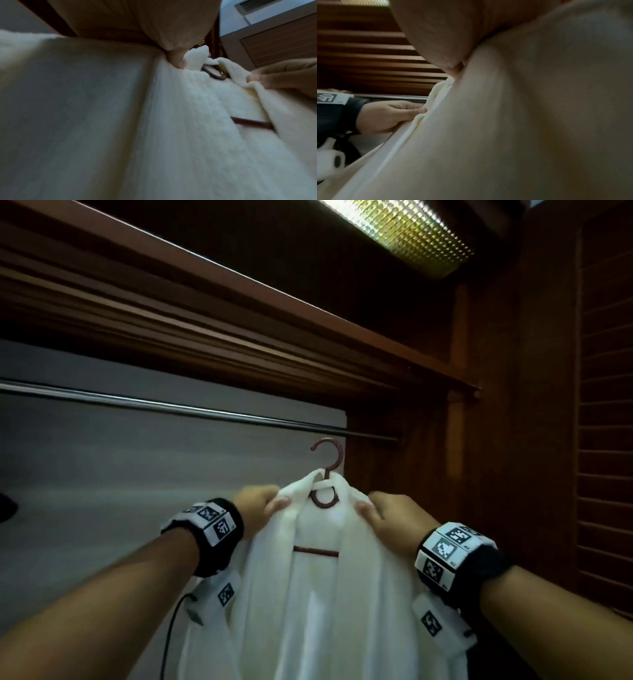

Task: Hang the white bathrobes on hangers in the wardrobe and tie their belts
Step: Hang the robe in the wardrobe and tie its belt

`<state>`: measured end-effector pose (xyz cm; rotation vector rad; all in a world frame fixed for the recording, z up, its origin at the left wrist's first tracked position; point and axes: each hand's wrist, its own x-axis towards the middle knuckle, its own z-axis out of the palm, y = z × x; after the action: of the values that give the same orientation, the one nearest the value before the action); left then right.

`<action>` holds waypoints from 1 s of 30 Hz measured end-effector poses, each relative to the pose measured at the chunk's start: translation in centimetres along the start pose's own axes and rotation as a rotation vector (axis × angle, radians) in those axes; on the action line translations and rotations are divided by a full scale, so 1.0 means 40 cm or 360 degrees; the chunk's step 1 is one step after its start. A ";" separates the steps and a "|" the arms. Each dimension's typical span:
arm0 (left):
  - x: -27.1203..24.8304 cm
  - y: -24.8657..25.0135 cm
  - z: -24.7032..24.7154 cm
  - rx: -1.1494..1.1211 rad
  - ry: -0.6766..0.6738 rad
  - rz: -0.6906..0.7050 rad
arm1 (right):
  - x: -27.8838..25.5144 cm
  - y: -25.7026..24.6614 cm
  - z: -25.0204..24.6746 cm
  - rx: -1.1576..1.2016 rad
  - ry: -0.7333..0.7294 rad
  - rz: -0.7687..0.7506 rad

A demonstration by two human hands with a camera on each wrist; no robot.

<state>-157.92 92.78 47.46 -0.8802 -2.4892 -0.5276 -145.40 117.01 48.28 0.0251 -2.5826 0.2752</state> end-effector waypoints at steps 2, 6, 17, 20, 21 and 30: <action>0.120 -0.052 0.015 -0.0018 -0.0020 -0.0044 | 0.131 -0.005 0.007 -0.0081 0.0039 0.0070; 0.364 -0.118 0.016 -0.0086 -0.0023 -0.0094 | 0.378 -0.006 0.010 -0.0272 0.0210 0.0217; 0.609 -0.277 0.187 -0.0302 -0.0038 -0.0190 | 0.594 0.102 0.187 -0.0282 0.0100 0.0207; 0.610 -0.269 0.174 -0.0292 0.0054 -0.0119 | 0.617 0.153 0.211 -0.0077 0.0216 0.0107; 0.611 -0.264 0.172 -0.0297 0.0089 -0.0081 | 0.617 0.168 0.218 0.0044 0.0308 0.0050; 0.632 -0.172 0.181 -0.0029 0.0097 0.0232 | 0.600 0.242 0.253 0.0359 0.0596 0.0002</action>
<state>-182.14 103.69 53.30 -1.0275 -2.3472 -0.5202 -171.83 125.35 50.38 0.0491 -2.1707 0.5188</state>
